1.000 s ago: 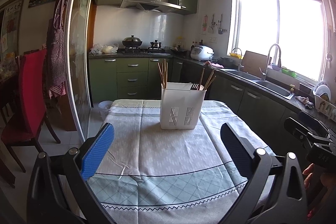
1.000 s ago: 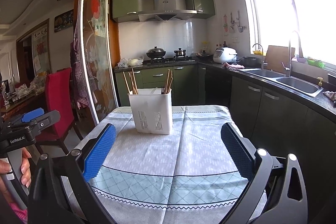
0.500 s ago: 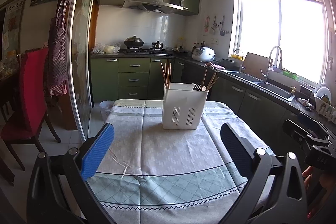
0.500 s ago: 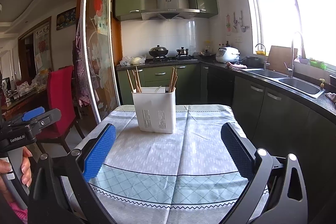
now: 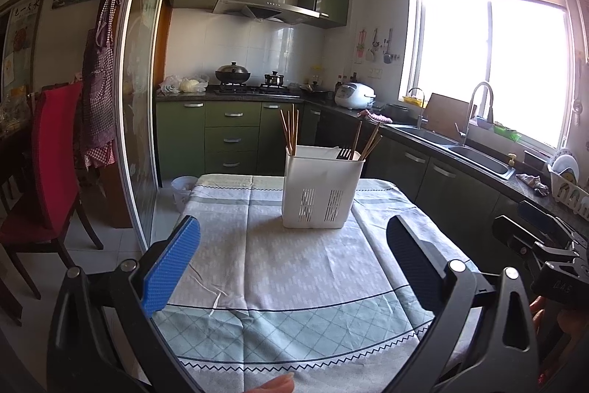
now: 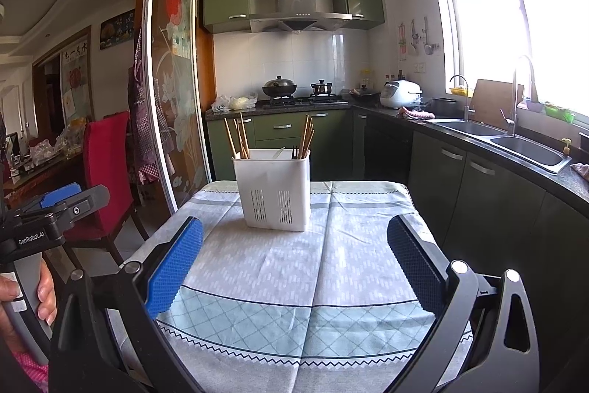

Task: Organize utensils

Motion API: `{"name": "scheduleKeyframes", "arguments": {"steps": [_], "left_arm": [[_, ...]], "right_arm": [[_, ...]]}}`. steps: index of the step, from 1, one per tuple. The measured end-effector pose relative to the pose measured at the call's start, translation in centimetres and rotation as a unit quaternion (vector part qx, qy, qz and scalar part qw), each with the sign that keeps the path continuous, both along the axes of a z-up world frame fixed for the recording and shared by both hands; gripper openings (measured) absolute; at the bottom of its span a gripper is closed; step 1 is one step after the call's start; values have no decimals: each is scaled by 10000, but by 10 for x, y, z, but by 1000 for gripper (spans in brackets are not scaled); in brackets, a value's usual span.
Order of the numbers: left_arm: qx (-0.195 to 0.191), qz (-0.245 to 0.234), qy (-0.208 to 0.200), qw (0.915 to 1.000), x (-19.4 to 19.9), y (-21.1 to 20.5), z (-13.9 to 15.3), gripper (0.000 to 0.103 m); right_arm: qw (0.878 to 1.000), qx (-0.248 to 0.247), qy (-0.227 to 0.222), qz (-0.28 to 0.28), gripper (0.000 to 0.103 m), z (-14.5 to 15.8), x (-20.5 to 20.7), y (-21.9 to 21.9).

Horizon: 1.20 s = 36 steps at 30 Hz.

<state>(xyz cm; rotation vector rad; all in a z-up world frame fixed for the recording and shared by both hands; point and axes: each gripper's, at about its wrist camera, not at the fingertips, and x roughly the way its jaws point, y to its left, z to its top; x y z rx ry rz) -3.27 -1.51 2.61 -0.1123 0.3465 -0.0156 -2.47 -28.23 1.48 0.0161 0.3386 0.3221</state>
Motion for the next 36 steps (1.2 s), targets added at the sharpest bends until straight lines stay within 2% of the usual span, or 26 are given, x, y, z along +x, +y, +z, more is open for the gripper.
{"name": "scheduleKeyframes", "arguments": {"steps": [7,20,36], "left_arm": [[180,224,-28,9996,2,-2,2,96],[20,121,26,9999,4,1,1,96],[81,230,130,9996,8,1,-2,96]], "right_arm": [[10000,-18,28,8,98,-4,2,0],[10000,-47,53,15,98,-11,4,0],[9999,-78,86,31,98,-15,6,2]]}}
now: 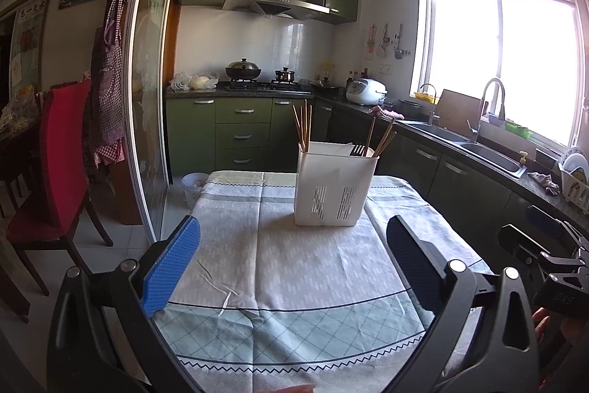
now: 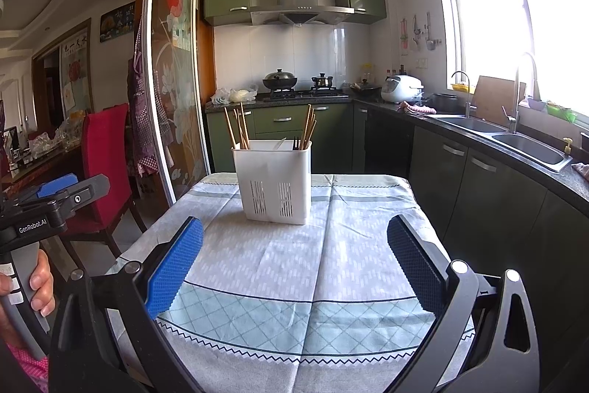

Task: Organize utensils

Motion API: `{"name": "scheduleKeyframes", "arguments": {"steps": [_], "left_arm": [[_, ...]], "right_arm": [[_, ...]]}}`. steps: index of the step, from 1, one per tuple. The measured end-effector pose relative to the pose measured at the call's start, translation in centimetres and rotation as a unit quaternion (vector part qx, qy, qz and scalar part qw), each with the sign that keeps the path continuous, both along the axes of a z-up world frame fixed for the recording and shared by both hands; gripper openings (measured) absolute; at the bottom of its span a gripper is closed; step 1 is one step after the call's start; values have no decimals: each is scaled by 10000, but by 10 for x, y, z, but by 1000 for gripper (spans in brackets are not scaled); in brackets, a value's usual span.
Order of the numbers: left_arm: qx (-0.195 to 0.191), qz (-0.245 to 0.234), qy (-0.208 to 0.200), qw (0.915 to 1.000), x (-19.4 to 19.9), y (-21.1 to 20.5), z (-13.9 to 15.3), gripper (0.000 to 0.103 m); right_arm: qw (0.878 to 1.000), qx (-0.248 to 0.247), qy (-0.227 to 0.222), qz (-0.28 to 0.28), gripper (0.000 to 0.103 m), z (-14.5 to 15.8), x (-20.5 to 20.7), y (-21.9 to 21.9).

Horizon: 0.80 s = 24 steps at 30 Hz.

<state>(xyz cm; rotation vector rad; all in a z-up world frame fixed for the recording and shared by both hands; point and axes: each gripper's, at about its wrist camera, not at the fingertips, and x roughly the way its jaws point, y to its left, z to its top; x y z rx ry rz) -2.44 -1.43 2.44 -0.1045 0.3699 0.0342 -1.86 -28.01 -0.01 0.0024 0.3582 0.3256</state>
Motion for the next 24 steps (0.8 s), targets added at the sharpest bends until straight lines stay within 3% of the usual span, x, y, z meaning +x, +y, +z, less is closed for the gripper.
{"name": "scheduleKeyframes", "arguments": {"steps": [19,24], "left_arm": [[61,16,-74,10000,1,-3,-2,96],[-107,-172,110,9997,9,0,-6,96]], "right_arm": [[10000,-33,58,-16,98,-6,5,3],[9999,-59,105,-34,98,-9,9,4]]}}
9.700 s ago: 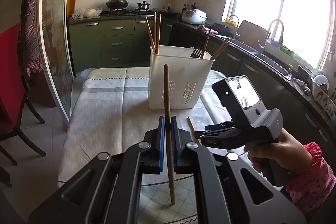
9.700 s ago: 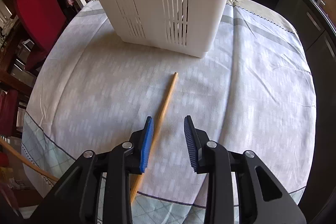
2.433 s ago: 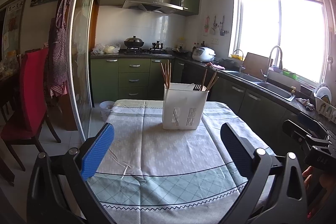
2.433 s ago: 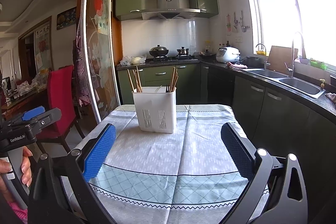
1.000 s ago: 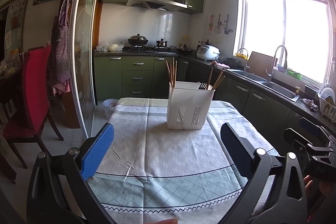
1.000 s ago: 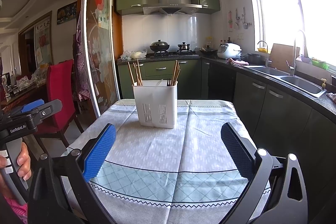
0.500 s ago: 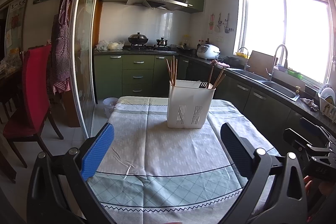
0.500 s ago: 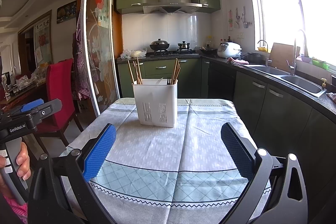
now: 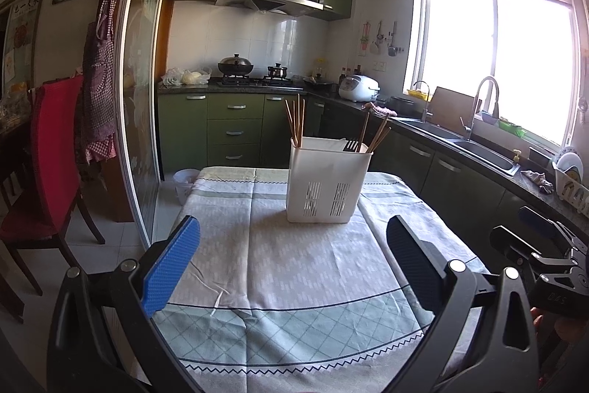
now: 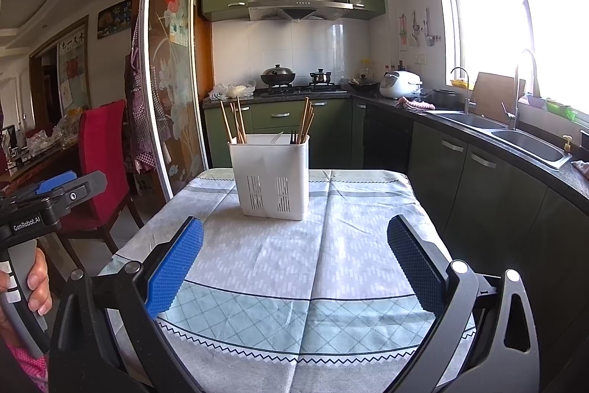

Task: Organize utensils

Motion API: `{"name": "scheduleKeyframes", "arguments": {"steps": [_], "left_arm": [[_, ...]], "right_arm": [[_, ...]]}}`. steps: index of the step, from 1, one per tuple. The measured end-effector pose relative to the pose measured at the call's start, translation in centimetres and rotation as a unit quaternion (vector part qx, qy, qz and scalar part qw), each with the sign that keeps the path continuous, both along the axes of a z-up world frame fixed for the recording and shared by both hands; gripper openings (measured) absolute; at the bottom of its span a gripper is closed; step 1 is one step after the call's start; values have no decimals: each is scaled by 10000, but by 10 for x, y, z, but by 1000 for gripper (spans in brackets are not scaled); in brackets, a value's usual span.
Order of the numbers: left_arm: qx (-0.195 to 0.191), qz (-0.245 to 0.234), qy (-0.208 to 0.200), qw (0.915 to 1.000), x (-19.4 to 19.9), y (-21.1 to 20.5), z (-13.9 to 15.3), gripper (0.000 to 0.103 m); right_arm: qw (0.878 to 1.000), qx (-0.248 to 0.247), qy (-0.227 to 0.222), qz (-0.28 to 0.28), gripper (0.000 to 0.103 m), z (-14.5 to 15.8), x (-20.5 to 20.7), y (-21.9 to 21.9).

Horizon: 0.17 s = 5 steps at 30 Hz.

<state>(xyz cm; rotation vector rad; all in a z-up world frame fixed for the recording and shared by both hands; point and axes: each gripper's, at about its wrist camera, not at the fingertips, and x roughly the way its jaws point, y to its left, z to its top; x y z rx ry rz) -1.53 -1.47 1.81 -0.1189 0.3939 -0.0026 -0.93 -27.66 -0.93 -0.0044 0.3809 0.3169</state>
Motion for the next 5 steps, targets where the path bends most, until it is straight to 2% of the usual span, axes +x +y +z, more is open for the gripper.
{"name": "scheduleKeyframes", "arguments": {"steps": [5], "left_arm": [[-17,-83,219,9997,19,2,-9,96]], "right_arm": [[9999,-133,105,-32,98,-9,17,3]]}}
